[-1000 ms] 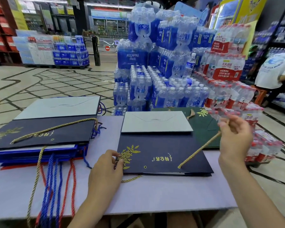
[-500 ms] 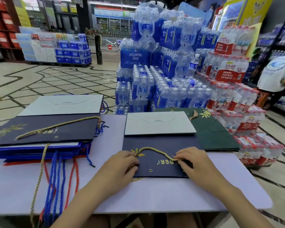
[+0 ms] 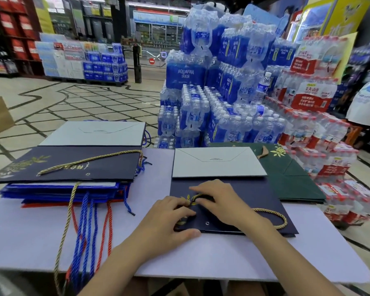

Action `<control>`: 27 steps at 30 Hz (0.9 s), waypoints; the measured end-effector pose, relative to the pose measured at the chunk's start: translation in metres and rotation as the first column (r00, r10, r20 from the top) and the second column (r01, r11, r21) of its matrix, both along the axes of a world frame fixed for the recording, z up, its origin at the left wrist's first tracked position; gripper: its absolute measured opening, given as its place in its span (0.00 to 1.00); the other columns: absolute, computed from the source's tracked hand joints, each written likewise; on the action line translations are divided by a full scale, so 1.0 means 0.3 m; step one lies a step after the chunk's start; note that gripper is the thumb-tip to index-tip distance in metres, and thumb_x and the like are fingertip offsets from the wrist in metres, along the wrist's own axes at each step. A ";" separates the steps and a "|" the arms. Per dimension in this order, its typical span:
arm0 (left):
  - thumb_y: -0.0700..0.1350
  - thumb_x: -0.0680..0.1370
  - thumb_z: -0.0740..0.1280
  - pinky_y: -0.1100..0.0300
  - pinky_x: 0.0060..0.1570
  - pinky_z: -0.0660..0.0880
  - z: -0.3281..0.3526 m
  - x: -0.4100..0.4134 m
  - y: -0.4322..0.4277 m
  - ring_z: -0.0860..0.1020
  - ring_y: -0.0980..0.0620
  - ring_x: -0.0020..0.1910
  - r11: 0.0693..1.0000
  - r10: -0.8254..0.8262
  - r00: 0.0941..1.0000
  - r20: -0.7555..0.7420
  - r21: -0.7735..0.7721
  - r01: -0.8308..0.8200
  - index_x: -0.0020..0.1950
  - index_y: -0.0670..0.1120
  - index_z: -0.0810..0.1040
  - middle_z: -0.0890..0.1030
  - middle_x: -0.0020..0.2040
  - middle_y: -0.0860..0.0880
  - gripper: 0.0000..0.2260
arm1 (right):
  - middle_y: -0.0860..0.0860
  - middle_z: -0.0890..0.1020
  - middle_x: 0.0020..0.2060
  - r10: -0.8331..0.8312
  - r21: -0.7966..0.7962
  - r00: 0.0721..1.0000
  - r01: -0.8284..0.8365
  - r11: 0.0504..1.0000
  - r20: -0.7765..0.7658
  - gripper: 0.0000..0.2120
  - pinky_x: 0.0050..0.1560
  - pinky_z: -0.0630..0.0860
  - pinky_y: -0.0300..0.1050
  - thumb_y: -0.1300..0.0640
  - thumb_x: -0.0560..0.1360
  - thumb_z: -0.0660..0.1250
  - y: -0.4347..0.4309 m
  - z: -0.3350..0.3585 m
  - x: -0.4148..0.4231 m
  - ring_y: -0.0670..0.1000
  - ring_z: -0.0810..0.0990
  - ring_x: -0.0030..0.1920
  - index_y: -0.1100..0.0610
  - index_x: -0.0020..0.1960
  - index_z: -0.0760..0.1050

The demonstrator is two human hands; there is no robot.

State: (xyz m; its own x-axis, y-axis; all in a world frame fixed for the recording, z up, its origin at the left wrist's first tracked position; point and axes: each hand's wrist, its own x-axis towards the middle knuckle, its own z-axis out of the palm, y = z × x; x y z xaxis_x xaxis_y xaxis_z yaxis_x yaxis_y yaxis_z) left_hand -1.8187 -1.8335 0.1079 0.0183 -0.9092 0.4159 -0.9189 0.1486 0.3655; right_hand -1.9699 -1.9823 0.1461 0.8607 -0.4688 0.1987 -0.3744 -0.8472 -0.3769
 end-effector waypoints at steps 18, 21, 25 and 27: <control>0.64 0.82 0.46 0.60 0.22 0.68 -0.030 -0.013 -0.009 0.76 0.55 0.29 0.958 0.171 0.964 0.202 -0.261 -0.115 0.40 0.52 0.76 0.78 0.34 0.57 0.26 | 0.37 0.80 0.46 0.095 0.111 0.985 -0.079 0.991 -0.141 0.06 0.51 0.72 0.31 0.55 0.80 0.65 0.027 0.095 -0.159 0.38 0.77 0.49 0.49 0.53 0.80; 0.64 0.82 0.46 0.59 0.22 0.69 -0.029 -0.013 -0.006 0.75 0.54 0.29 0.956 0.159 0.968 0.192 -0.276 -0.102 0.41 0.51 0.76 0.78 0.34 0.56 0.26 | 0.38 0.78 0.46 0.100 0.025 0.985 -0.097 0.995 -0.142 0.07 0.51 0.69 0.29 0.55 0.81 0.63 0.037 0.087 -0.149 0.39 0.74 0.48 0.51 0.55 0.79; 0.64 0.82 0.47 0.59 0.23 0.69 -0.028 -0.011 -0.003 0.75 0.54 0.28 0.954 0.155 0.970 0.187 -0.283 -0.098 0.42 0.51 0.77 0.77 0.34 0.56 0.26 | 0.38 0.76 0.47 0.124 -0.017 0.980 -0.128 0.992 -0.158 0.08 0.51 0.65 0.28 0.55 0.82 0.61 0.043 0.082 -0.136 0.38 0.71 0.49 0.51 0.56 0.78; 0.63 0.82 0.47 0.60 0.23 0.67 -0.027 -0.012 -0.001 0.74 0.55 0.28 0.952 0.158 0.969 0.192 -0.291 -0.097 0.42 0.51 0.77 0.77 0.33 0.56 0.25 | 0.39 0.75 0.47 0.137 -0.020 0.976 -0.142 0.990 -0.170 0.08 0.52 0.67 0.31 0.55 0.82 0.61 0.047 0.084 -0.133 0.40 0.72 0.49 0.51 0.56 0.78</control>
State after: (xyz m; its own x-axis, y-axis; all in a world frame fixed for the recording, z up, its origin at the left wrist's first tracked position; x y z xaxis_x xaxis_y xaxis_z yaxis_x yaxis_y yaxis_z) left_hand -1.8223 -1.8338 0.0999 0.0110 -0.7528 0.6581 -0.9880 0.0930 0.1230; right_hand -2.0099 -1.9683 0.1713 0.9394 -0.3376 0.0592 -0.3073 -0.9061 -0.2908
